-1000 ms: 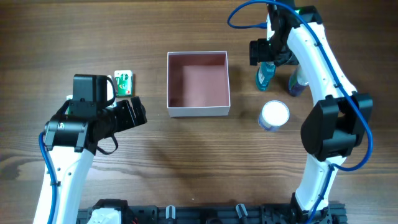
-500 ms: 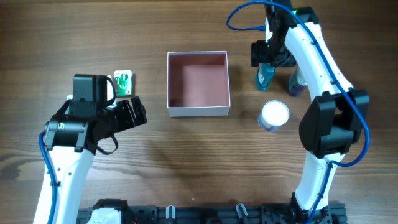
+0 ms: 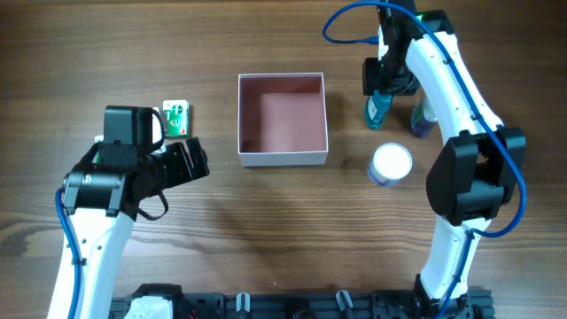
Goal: Pack container
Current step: 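Close the right gripper on the blue mouthwash bottle, then carry the mouthwash bottle into the box and release it, then move the right gripper to the clear foaming soap bottle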
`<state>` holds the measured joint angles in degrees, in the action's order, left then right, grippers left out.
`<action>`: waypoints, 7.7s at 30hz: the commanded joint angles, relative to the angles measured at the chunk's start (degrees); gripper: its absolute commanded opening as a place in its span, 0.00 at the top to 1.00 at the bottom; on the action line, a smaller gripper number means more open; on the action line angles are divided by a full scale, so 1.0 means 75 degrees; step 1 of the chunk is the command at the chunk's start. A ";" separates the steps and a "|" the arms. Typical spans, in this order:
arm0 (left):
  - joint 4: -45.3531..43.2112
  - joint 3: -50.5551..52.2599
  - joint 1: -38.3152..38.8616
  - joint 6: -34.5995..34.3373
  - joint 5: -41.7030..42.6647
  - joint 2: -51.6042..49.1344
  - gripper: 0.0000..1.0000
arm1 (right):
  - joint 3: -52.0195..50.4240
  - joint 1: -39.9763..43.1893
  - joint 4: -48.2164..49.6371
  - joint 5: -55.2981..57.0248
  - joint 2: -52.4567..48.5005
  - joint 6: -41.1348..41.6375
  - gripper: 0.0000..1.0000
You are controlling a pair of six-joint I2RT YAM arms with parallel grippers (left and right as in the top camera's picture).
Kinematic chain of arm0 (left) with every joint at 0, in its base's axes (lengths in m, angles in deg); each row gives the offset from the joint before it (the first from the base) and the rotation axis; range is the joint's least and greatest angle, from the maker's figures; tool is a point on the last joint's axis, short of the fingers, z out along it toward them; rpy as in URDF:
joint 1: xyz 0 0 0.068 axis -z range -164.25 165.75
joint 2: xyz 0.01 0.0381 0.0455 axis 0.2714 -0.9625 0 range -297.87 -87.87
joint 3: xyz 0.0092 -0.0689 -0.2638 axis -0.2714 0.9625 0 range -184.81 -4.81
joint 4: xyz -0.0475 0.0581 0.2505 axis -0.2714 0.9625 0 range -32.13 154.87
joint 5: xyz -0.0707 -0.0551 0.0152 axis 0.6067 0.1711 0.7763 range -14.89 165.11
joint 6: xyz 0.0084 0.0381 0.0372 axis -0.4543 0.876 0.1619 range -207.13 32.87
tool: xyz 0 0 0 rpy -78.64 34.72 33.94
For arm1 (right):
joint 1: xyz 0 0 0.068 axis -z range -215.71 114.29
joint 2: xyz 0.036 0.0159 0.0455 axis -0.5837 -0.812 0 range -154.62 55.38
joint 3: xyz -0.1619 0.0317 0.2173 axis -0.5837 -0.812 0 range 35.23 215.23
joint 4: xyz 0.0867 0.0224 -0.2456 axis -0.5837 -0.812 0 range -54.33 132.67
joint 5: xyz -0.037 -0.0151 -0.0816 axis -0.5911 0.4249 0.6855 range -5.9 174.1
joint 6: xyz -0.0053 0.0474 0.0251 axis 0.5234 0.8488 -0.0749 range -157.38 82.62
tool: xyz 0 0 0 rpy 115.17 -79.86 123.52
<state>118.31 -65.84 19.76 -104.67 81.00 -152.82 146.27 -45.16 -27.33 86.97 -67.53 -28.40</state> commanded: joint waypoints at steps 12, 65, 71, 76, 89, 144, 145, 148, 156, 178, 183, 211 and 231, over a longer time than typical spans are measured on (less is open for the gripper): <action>0.0009 -0.0137 -0.0044 -0.0125 -0.0052 0.0009 0.00 | 0.0128 -0.0003 0.0009 0.0128 -0.0128 0.0032 0.60; 0.0009 -0.0137 -0.0041 -0.0125 -0.0050 0.0009 0.00 | 0.0423 -0.2640 0.1148 0.0323 0.2777 0.2302 0.96; 0.0006 -0.0137 -0.0041 -0.0125 -0.0050 0.0009 0.00 | 0.0423 -0.3305 0.1754 0.0764 0.2130 0.2920 0.96; 0.0006 -0.0137 -0.0041 -0.0125 -0.0050 0.0006 0.00 | 0.0423 -0.3448 0.1737 0.0583 0.1399 0.3249 0.96; 0.0006 -0.0137 -0.0041 -0.0125 -0.0050 0.0006 0.00 | 0.0423 -0.3646 0.1996 0.0539 0.0265 0.3657 0.96; 0.0009 -0.0137 -0.0044 -0.0125 -0.0050 0.0006 0.00 | 0.0417 -0.3646 0.2279 0.0198 -0.0259 0.2780 0.30; 0.0009 -0.0137 -0.0044 -0.0125 -0.0050 0.0006 0.00 | 0.0417 -0.3646 0.2288 0.0178 -0.0259 0.2766 0.30; 0.0009 -0.0137 -0.0044 -0.0125 -0.0050 0.0006 0.00 | 0.0417 -0.3646 0.2299 0.0181 -0.0259 0.2771 0.30; 0.0006 -0.0137 -0.0044 -0.0125 -0.0050 0.0006 0.00 | 0.0417 -0.3646 0.2296 0.0152 -0.0259 0.2611 0.30; 0.0009 -0.0137 -0.0044 -0.0125 -0.0050 0.0006 0.00 | 0.0417 -0.1472 -0.0364 0.0801 0.3684 0.1600 0.04; 0.0006 -0.0137 -0.0044 -0.0125 -0.0050 0.0006 0.00 | 0.0364 0.0667 -0.0906 -0.0082 0.3722 0.0557 0.00; 0.0006 -0.0137 -0.0044 -0.0125 -0.0050 0.0006 0.00 | -0.0119 0.2142 -0.0729 -0.0393 0.0256 -0.0595 0.06; 0.0006 -0.0137 -0.0044 -0.0125 -0.0050 0.0006 0.00 | -0.0122 0.2142 -0.0586 -0.0393 0.0187 -0.0600 0.32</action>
<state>118.31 -65.84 19.76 -104.67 81.00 -152.82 145.81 -28.90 -31.90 84.96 -64.64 -32.75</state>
